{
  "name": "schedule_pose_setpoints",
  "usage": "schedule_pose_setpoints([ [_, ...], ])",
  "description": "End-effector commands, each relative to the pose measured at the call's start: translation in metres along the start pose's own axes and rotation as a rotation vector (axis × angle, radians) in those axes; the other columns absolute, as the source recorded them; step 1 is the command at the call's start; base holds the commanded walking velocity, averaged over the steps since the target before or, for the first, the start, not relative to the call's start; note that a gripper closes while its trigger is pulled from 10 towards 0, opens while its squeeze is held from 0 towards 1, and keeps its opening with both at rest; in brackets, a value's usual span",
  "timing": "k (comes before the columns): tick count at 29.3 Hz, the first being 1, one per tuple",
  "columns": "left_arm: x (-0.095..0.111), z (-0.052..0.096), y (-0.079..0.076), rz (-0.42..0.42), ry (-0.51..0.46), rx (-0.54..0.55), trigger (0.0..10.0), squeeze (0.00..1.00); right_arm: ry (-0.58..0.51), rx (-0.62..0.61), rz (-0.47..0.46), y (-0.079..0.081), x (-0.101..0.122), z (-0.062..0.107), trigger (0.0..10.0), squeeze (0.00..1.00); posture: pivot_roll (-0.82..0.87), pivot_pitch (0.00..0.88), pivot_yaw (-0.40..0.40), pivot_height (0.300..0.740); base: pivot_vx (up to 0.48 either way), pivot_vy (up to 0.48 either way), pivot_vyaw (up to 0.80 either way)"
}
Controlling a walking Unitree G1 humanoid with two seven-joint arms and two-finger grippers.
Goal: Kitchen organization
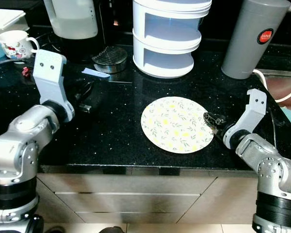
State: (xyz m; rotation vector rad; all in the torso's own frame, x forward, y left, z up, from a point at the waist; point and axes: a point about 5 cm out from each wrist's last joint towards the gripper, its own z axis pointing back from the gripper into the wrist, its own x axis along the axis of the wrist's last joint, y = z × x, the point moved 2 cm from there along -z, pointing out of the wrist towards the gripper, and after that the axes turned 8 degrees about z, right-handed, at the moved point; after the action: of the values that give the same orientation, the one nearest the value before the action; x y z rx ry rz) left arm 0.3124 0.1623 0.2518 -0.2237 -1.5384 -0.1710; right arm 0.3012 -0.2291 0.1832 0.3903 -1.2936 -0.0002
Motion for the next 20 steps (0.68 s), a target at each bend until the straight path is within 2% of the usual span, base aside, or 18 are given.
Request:
schedule_pose_setpoints([
  [1,0.000,0.002,0.002,-0.021,0.008,0.006,10.0,0.00,0.066,0.015,-0.006,0.000,-0.010,0.004,8.4,0.00,0.12,0.040,-0.066,0.740,0.000,0.000,0.00],
  [3,0.000,0.002,0.002,-0.021,0.008,0.006,10.0,0.00,0.074,0.019,0.003,0.001,-0.011,0.004,8.4,0.00,0.12,0.040,-0.066,0.740,0.000,0.000,0.00],
  [4,-0.001,0.002,0.002,-0.021,0.008,0.006,10.0,0.00,0.087,0.020,0.009,0.001,-0.013,0.004,1.8,0.00,0.12,0.038,-0.068,0.740,0.000,0.000,0.00],
  [5,-0.001,0.002,0.002,-0.020,0.008,0.007,10.0,0.00,0.096,0.018,0.015,0.001,-0.015,0.003,0.0,0.00,0.12,0.038,-0.068,0.740,0.000,0.000,0.00],
  [16,-0.002,0.001,0.003,-0.016,0.008,0.017,10.0,0.00,0.027,0.056,-0.079,0.009,-0.007,-0.003,0.0,0.00,0.12,0.036,-0.072,0.740,0.000,0.000,0.00],
  [18,-0.002,0.001,0.003,-0.016,0.009,0.019,10.0,0.00,-0.014,0.074,-0.118,0.012,-0.001,-0.004,0.0,0.00,0.13,0.036,-0.072,0.740,0.000,0.000,0.00],
  [20,-0.002,0.001,0.003,-0.014,0.008,0.020,10.0,0.00,-0.102,0.121,-0.193,0.016,0.013,-0.003,0.0,0.00,0.12,0.038,-0.071,0.740,0.000,0.000,0.00],
])
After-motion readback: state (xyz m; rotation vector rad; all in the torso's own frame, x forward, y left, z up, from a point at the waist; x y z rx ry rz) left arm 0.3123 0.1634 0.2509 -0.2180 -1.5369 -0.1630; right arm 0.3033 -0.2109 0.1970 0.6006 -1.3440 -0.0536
